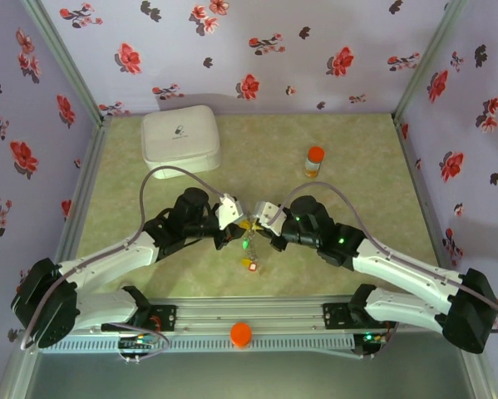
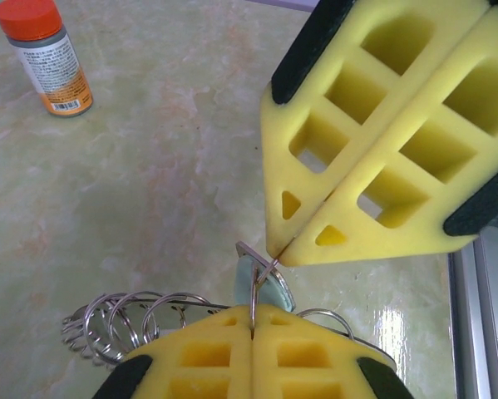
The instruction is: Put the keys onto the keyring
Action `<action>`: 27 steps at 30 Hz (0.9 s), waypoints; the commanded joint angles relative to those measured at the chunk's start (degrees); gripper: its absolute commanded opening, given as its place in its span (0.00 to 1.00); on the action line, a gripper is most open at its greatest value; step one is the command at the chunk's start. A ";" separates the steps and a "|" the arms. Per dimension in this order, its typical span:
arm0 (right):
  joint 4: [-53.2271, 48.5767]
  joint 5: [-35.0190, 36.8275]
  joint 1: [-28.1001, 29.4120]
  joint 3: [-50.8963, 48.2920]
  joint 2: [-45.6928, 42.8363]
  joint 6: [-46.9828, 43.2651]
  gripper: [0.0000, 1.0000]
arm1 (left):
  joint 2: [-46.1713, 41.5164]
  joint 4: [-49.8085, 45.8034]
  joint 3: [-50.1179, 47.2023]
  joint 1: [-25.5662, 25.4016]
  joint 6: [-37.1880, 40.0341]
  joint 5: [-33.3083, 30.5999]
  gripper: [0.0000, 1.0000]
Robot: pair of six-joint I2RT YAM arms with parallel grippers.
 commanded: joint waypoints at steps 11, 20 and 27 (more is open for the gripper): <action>0.54 11.37 -0.52 4.71 3.11 7.46 0.00 | -2.10 -1.01 3.44 -2.09 2.79 -0.99 0.00; -2.20 14.20 -1.21 6.76 3.93 12.46 0.00 | -2.53 -1.17 3.68 -4.80 8.57 -6.79 0.00; -1.84 11.06 -3.74 6.15 2.98 16.14 0.00 | -3.69 1.16 2.20 -6.56 12.86 -13.04 0.00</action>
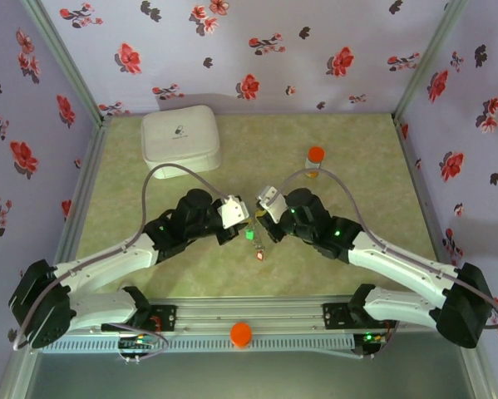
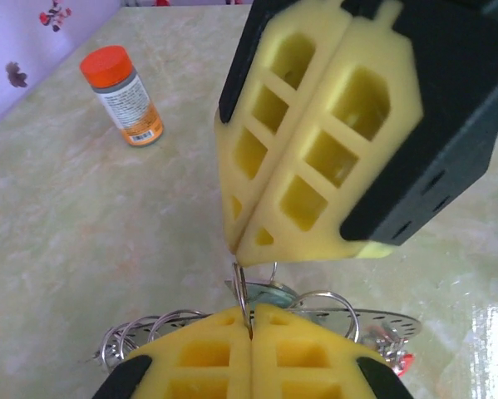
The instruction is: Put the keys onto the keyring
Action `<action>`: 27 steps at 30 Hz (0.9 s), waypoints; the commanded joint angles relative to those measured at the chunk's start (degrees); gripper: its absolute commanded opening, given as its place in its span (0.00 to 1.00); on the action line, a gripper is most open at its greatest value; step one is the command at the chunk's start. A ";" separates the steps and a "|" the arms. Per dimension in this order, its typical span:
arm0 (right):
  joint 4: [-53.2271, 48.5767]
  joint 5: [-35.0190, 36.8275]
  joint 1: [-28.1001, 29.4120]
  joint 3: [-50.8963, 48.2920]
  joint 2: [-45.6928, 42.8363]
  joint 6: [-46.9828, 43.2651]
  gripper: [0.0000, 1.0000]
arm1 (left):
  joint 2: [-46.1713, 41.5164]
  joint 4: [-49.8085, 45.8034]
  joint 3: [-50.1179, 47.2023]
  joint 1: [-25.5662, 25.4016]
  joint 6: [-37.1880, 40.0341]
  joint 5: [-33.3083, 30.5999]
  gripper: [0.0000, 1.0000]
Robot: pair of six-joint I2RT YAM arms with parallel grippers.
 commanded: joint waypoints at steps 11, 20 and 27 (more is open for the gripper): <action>-0.12 -6.16 -4.61 3.27 0.22 2.10 0.00 | -4.28 9.59 -3.96 -2.84 7.82 -2.92 0.00; -2.71 -12.08 -5.44 3.45 -1.45 0.45 0.06 | -3.22 19.08 -7.03 -2.83 3.27 -2.94 0.00; -3.85 -8.99 -9.22 0.24 -10.69 -3.57 0.33 | -3.84 31.04 -12.78 0.81 -9.21 2.10 0.00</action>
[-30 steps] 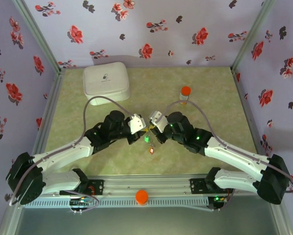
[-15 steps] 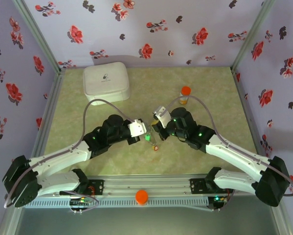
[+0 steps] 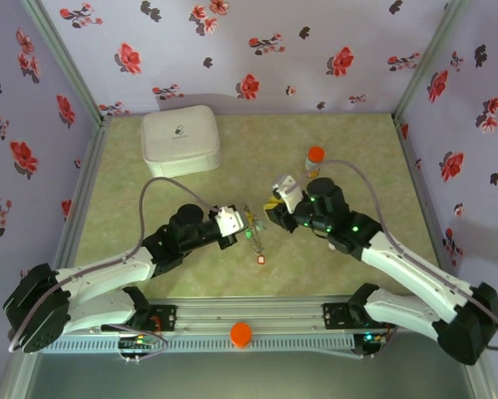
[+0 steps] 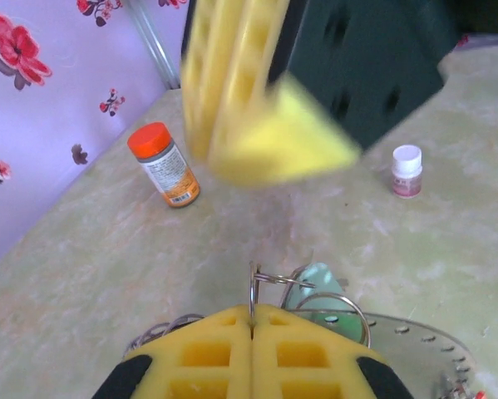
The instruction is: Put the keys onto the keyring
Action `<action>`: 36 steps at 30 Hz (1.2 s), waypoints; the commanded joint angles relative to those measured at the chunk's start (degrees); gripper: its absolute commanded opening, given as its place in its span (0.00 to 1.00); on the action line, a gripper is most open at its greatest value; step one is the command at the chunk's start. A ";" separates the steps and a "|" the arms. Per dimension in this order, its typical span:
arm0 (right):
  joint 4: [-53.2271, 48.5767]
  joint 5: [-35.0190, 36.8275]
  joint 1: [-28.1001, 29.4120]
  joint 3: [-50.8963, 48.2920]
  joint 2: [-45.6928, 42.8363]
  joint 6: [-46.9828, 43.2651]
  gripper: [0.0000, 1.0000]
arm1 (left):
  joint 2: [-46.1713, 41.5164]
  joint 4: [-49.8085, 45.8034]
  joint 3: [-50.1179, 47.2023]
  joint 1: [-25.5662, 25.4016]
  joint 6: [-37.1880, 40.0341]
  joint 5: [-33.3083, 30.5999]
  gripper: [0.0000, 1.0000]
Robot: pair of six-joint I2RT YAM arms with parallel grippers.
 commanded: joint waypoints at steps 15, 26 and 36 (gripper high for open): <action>5.46 -16.86 0.51 -7.02 -0.52 -13.39 0.47 | 2.53 30.52 -7.37 6.06 -19.16 17.31 0.00; 11.56 -12.97 2.76 -7.84 3.27 -11.65 0.44 | 2.60 30.52 -6.76 6.04 -19.07 18.40 0.00; 11.39 -11.01 2.87 -7.71 2.88 -11.92 0.12 | 2.84 30.62 -6.34 6.04 -19.15 18.54 0.00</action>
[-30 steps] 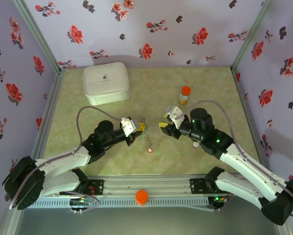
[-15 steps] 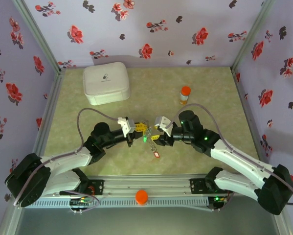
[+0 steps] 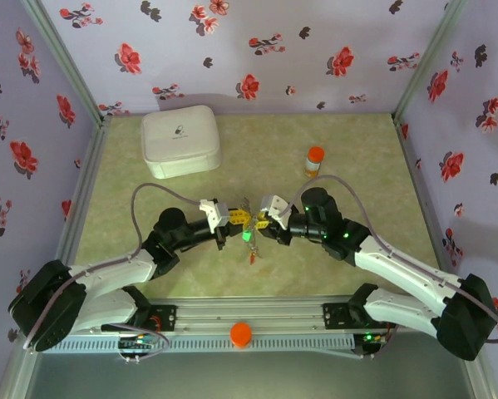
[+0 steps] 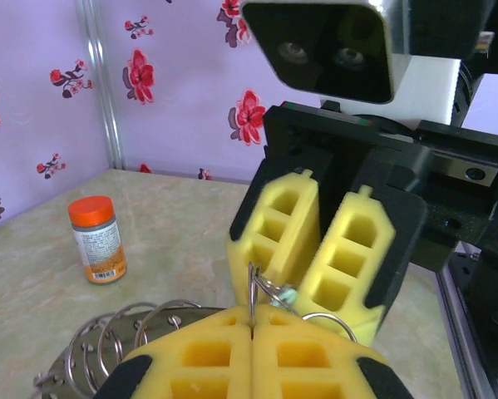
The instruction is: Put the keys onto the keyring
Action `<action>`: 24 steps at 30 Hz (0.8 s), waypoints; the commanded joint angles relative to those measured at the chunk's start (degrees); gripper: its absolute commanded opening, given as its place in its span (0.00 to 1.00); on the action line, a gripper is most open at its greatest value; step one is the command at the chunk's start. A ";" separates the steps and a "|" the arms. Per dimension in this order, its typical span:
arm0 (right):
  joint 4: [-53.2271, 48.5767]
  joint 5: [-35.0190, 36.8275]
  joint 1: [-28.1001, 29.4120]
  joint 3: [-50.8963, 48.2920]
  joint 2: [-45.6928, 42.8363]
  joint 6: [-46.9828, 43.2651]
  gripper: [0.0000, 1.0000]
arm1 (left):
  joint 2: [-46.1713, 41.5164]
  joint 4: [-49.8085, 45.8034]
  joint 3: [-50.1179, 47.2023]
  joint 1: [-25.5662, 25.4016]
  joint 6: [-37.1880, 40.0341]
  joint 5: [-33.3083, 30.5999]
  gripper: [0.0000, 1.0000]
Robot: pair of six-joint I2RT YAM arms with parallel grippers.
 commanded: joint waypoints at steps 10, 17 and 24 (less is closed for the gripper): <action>-8.73 2.08 2.05 1.21 2.73 -4.58 0.00 | 0.41 5.23 3.34 -0.10 -0.48 1.41 0.00; -7.32 4.07 2.16 -1.31 -0.45 -4.42 0.06 | 3.23 4.06 6.16 -0.28 -0.49 2.63 0.00; -3.74 14.73 2.02 -6.33 -8.79 1.84 0.26 | 5.75 0.85 7.22 -0.37 3.37 2.06 0.00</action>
